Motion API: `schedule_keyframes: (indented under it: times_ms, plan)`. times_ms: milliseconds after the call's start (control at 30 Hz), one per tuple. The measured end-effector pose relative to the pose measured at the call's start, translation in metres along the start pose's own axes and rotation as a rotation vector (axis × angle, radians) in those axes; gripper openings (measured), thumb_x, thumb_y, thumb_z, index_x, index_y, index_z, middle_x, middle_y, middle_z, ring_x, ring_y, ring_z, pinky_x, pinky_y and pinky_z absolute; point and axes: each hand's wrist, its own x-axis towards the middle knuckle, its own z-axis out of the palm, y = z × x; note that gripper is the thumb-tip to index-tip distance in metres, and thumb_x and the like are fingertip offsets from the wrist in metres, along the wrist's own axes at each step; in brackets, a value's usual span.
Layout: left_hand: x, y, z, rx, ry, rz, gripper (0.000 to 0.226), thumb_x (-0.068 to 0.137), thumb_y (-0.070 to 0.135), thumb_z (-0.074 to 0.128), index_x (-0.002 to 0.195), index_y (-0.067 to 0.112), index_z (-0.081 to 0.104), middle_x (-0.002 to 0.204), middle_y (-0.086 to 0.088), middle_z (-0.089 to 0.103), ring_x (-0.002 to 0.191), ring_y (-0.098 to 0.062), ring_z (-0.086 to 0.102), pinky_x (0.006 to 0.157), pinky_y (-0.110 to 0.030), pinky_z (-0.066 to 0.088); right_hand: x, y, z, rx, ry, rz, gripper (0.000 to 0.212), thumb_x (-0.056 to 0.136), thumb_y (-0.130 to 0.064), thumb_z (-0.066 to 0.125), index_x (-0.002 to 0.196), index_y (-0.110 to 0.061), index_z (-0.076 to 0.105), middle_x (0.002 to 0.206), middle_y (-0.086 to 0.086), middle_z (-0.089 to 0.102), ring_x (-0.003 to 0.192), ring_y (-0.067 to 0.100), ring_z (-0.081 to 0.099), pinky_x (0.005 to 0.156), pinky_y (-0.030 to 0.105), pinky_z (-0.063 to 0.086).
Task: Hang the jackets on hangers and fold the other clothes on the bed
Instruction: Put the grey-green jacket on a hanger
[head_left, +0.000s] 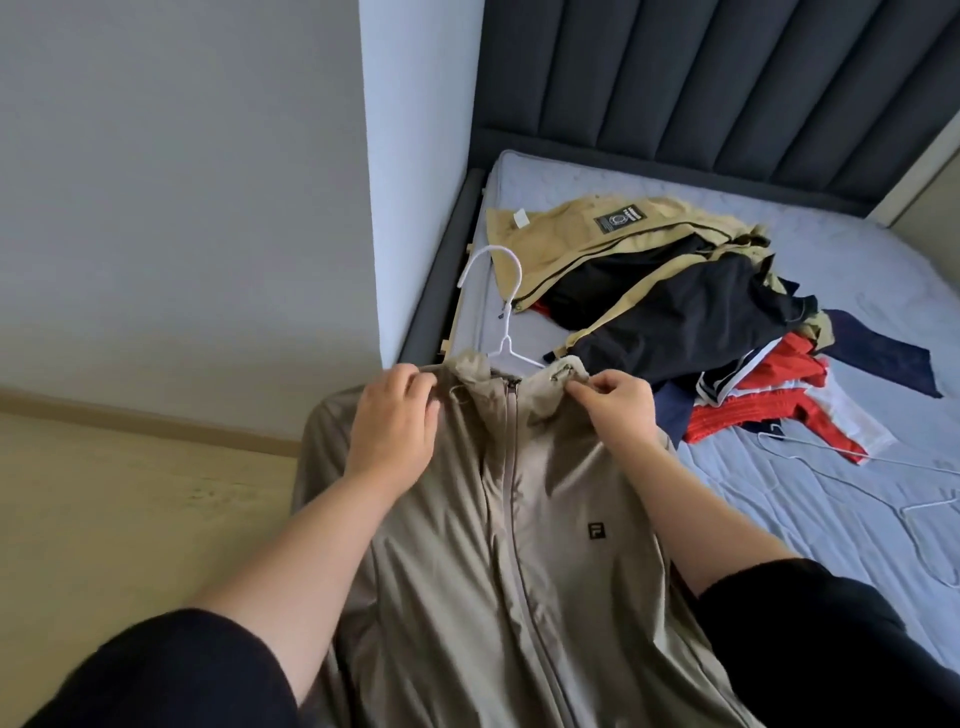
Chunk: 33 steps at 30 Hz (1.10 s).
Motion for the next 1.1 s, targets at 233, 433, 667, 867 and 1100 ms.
schedule_keyframes:
  times_ms: [233,433,667,867,1100]
  plan:
    - [0.056,-0.017,-0.096,0.075,0.218,-0.053,0.035,0.092,0.027,0.056,0.118,0.004,0.057,0.107,-0.015,0.063,0.097,-0.037,0.057,0.085,-0.046,0.04,-0.012,-0.131,0.005,0.164,0.078,-0.182,0.022,0.074,-0.031,0.079,0.064,-0.02,0.064,0.057,-0.01,0.058,0.061,0.008,0.054,0.062,0.028,0.046]
    - [0.08,-0.048,-0.208,-0.046,0.326,-0.178,0.037,0.095,0.044,0.039,0.093,0.013,0.06,0.069,0.005,0.055,0.07,-0.026,0.053,0.065,-0.033,0.035,-0.043,-0.245,0.011,0.211,0.113,-0.372,0.019,0.074,-0.034,0.077,0.067,-0.026,0.062,0.067,-0.01,0.063,0.08,0.02,0.062,0.08,0.04,0.051]
    - [0.078,-0.1,-0.334,0.137,0.32,-0.339,0.036,0.092,0.035,0.056,0.066,0.013,0.045,0.064,-0.006,0.054,0.071,-0.035,0.053,0.057,-0.034,0.033,-0.098,-0.353,0.034,0.334,0.136,-0.529,0.016,0.074,-0.035,0.077,0.074,-0.023,0.066,0.076,-0.003,0.067,0.086,0.023,0.06,0.084,0.038,0.049]
    - [0.065,-0.161,-0.442,0.261,0.485,-0.457,0.043,0.091,0.028,0.058,0.059,0.015,0.032,0.064,-0.005,0.047,0.066,-0.029,0.041,0.057,-0.032,0.026,-0.149,-0.462,0.088,0.429,0.08,-0.687,0.018,0.079,-0.031,0.071,0.089,-0.028,0.056,0.076,-0.008,0.062,0.088,0.019,0.05,0.084,0.033,0.039]
    - [0.044,-0.3,-0.518,0.305,0.638,-0.654,0.021,0.088,0.021,0.061,0.07,0.013,0.056,0.077,-0.015,0.063,0.078,-0.036,0.056,0.061,-0.033,0.036,-0.176,-0.58,0.234,0.265,-0.171,-0.892,0.026,0.09,-0.045,0.049,0.1,-0.025,0.063,0.077,-0.007,0.066,0.091,0.022,0.059,0.1,0.039,0.036]
